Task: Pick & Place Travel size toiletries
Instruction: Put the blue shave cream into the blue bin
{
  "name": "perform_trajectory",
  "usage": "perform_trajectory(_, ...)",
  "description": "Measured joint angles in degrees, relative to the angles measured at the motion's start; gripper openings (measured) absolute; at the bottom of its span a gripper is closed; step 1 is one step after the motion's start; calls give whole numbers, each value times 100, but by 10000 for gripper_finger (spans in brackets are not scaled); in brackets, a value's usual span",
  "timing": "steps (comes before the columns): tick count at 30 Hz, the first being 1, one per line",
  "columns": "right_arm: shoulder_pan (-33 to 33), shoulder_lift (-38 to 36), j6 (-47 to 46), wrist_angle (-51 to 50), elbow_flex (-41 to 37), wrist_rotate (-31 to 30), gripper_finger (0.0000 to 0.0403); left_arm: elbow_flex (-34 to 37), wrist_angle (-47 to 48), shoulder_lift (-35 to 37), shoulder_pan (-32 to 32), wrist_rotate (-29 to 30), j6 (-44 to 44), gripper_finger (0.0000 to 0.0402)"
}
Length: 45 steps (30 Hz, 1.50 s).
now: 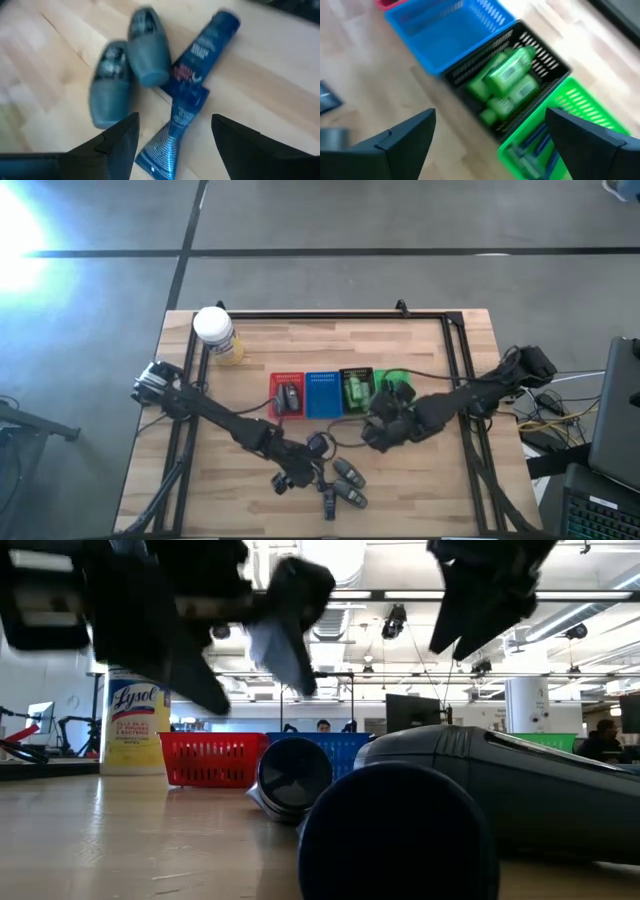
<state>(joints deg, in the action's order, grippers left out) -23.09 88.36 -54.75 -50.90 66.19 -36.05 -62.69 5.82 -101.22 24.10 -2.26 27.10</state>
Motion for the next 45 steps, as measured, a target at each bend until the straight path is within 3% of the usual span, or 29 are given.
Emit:
perform_trajectory(10, -563, -11, -864, -147, 2, 7, 372, -385, 101, -928, -125, -277, 325, 228)
perform_trajectory(17, -798, -13, -1237, -163, 13, 11, 361, -710, 693, -1105, -231, -315, 69, 116)
perform_trajectory(21, -914, -40, -1513, -165, 13, 9, 344, -910, 1191, -1017, -285, 9, -535, 39)
perform_trajectory(23, -980, -106, -1693, -168, 13, -41, 335, -988, 1401, -860, -311, 181, -1043, 21)
perform_trajectory(27, -1127, -327, -2503, -523, 15, -394, 319, -1148, 1476, -232, -426, 858, -2535, 25)
perform_trajectory(30, -1191, -533, -3472, -1097, 15, -612, 312, -1159, 1660, 280, -744, 1660, -4814, 39)
perform_trajectory(33, -1204, -688, -4114, -1469, 15, -825, 308, -982, 1744, 738, -1298, 2095, -7306, 40)
perform_trajectory(35, -1204, -753, -4273, -1537, 13, -1037, 306, -797, 1646, 943, -1704, 2227, -8265, 40)
perform_trajectory(40, -1114, -760, -4287, -1503, 13, -1364, 313, -511, 1620, 883, -2519, 2091, -8793, 49)
perform_trajectory(45, -1114, -686, -4277, -1473, 12, -1365, 329, -477, 1617, 650, -2716, 1839, -9130, 91)
